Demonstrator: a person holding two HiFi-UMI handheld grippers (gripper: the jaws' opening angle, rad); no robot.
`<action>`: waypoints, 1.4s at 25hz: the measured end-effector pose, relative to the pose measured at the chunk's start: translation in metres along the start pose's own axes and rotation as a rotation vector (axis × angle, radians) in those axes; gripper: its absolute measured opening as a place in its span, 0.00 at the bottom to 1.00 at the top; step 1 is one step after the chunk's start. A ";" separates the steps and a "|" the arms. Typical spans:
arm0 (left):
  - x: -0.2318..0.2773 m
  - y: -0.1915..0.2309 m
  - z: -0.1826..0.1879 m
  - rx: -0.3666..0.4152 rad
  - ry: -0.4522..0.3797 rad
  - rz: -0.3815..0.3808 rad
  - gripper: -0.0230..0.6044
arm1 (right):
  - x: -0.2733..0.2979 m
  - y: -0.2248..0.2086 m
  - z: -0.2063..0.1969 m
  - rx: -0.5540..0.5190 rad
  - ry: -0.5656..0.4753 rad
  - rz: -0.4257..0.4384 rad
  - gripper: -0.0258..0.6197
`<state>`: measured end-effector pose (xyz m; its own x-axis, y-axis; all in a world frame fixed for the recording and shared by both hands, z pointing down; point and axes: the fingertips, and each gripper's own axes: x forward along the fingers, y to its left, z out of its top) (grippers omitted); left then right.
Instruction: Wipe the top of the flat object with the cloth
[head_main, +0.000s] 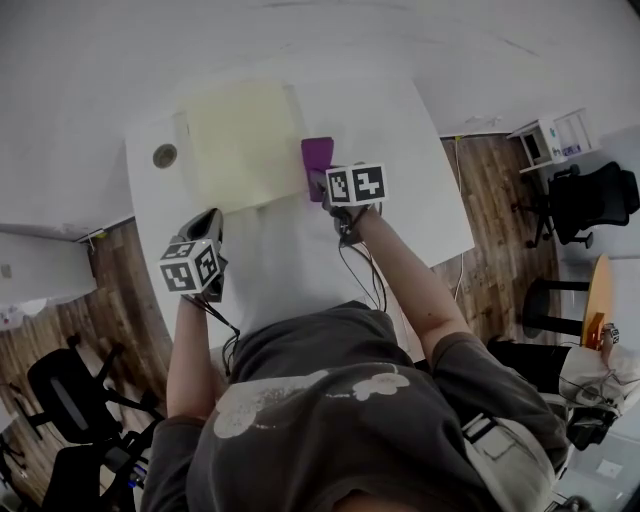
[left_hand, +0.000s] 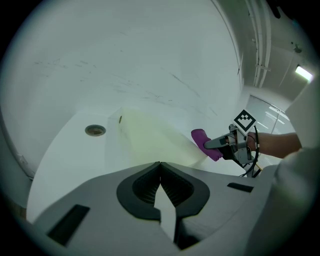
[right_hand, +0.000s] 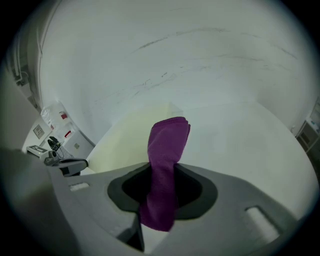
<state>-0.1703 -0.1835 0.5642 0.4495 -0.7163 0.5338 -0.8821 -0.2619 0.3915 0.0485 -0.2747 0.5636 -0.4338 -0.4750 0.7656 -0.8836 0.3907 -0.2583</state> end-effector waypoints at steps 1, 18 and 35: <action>0.000 0.000 0.000 0.000 -0.006 -0.010 0.03 | -0.001 -0.004 -0.002 0.011 0.000 -0.015 0.23; -0.027 0.009 0.001 -0.056 -0.076 0.001 0.03 | -0.028 -0.016 -0.024 0.146 -0.089 -0.035 0.23; -0.092 -0.096 -0.023 0.014 -0.157 0.101 0.03 | -0.092 -0.004 -0.053 0.076 -0.143 0.159 0.23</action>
<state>-0.1237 -0.0775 0.4946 0.3323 -0.8312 0.4457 -0.9240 -0.1921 0.3307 0.1012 -0.1904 0.5256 -0.5845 -0.5212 0.6218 -0.8104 0.4119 -0.4165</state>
